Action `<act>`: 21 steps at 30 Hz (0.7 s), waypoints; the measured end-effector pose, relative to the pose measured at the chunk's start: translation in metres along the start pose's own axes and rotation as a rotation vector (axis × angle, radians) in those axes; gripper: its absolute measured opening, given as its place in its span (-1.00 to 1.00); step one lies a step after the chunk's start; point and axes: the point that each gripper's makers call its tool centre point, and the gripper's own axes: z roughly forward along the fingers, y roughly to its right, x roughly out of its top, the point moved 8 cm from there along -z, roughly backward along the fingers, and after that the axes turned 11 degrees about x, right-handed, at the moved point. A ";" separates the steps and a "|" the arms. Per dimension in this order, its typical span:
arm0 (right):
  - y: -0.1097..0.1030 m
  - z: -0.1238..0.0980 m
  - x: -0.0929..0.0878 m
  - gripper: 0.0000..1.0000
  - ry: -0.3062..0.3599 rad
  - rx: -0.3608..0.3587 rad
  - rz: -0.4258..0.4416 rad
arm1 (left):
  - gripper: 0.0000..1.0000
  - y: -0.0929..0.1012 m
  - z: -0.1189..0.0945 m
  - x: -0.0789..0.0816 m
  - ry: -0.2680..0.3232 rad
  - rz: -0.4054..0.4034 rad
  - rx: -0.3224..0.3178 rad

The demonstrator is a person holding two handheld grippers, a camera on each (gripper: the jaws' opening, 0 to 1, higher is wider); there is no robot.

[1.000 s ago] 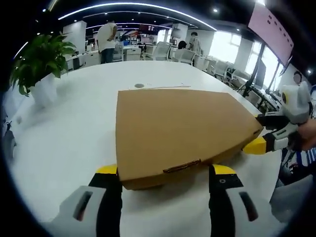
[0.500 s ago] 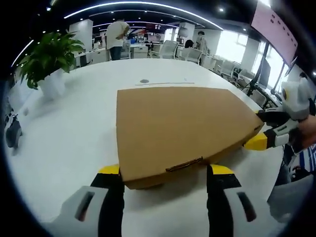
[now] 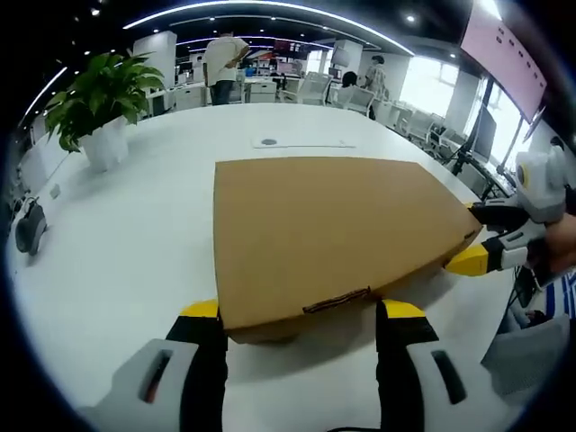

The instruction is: Operate the shoe box by opening the lid, removing the specified soft item, and placing it in the target area until the item is outside and the box remains undamaged.

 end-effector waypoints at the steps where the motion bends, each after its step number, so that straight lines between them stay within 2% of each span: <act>1: -0.001 0.000 -0.001 0.49 0.005 -0.003 -0.002 | 0.32 0.000 -0.001 -0.001 0.000 -0.003 0.002; 21: -0.013 -0.006 -0.010 0.49 0.011 0.017 -0.015 | 0.30 0.001 -0.018 -0.017 -0.007 -0.009 0.033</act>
